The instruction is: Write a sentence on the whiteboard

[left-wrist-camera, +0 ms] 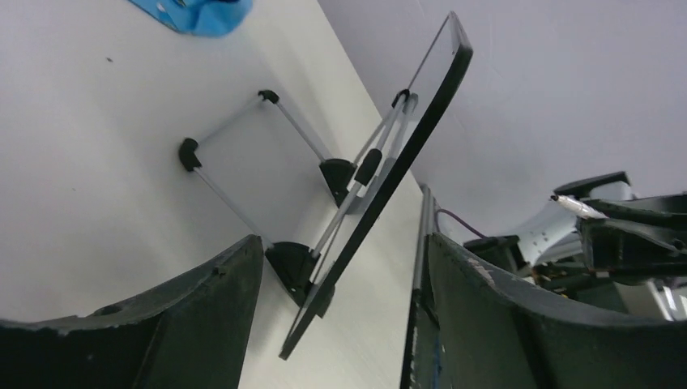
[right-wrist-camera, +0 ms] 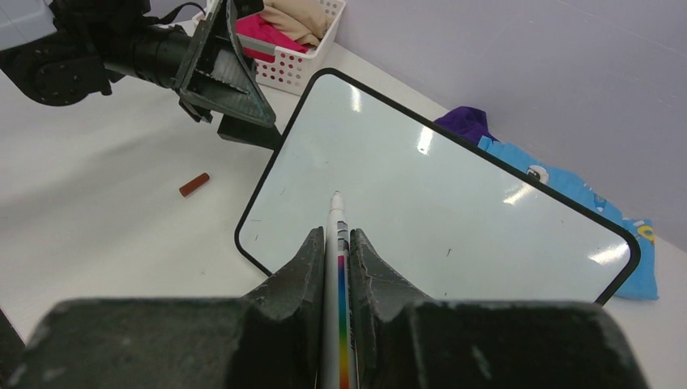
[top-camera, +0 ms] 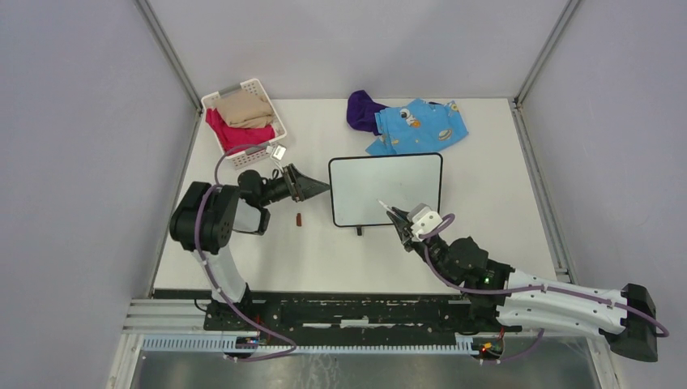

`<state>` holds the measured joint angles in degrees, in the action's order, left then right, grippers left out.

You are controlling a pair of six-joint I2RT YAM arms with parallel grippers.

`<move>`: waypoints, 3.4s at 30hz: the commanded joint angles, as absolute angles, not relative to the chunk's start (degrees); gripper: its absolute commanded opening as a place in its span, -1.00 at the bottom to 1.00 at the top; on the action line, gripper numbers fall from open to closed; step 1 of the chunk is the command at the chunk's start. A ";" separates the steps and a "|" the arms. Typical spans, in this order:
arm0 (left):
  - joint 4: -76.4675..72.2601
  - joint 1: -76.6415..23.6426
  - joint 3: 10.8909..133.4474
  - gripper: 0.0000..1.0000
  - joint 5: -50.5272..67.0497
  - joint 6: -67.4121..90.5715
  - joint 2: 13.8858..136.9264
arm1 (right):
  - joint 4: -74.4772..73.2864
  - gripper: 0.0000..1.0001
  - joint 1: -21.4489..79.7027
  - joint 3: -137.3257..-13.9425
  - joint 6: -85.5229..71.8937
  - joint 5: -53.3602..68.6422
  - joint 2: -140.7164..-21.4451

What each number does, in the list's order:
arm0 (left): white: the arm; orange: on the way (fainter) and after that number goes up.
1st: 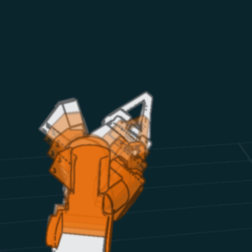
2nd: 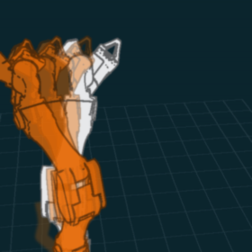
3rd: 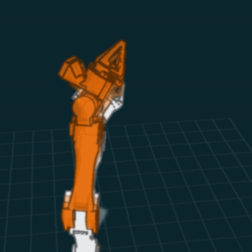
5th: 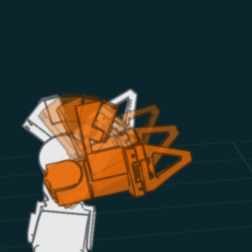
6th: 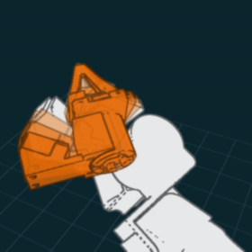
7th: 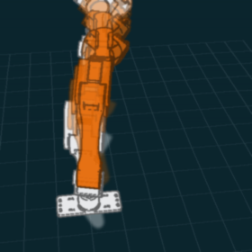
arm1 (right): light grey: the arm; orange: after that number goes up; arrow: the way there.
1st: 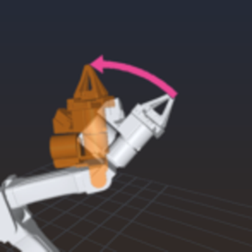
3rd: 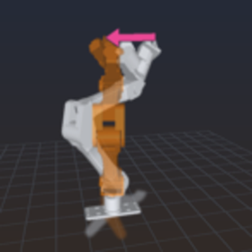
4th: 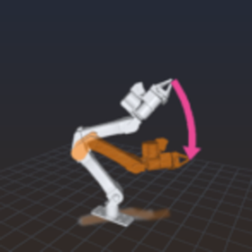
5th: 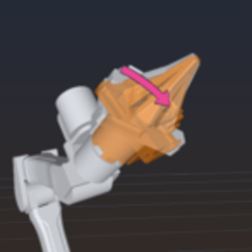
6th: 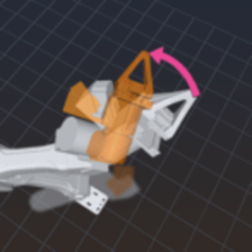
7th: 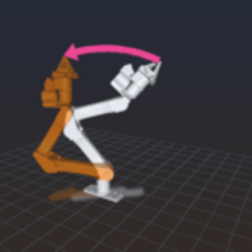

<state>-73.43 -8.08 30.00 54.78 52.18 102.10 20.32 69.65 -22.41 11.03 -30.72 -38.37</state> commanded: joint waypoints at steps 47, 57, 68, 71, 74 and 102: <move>-96.50 -13.21 30.85 0.06 62.11 48.77 114.00 | 25.58 -1.00 69.60 -28.56 10.03 -27.89 -45.29; -86.42 -13.98 30.50 -0.07 60.77 39.87 111.27 | 25.66 -1.00 69.55 -29.63 9.49 -27.17 -46.94; -76.31 -14.84 30.67 -0.18 59.42 32.28 108.97 | 25.67 -1.00 69.57 -29.81 8.45 -26.68 -47.91; -73.98 -15.11 30.74 -0.24 59.09 30.50 108.27 | 25.75 -1.00 69.57 -29.71 8.22 -26.71 -48.10; -71.70 -15.34 31.01 -0.33 58.83 29.02 107.67 | 25.88 -1.00 69.66 -29.71 8.01 -26.65 -48.19; -67.69 -15.47 31.71 -0.96 59.50 26.41 106.40 | 32.84 -1.00 69.60 -30.34 6.44 -46.24 -57.68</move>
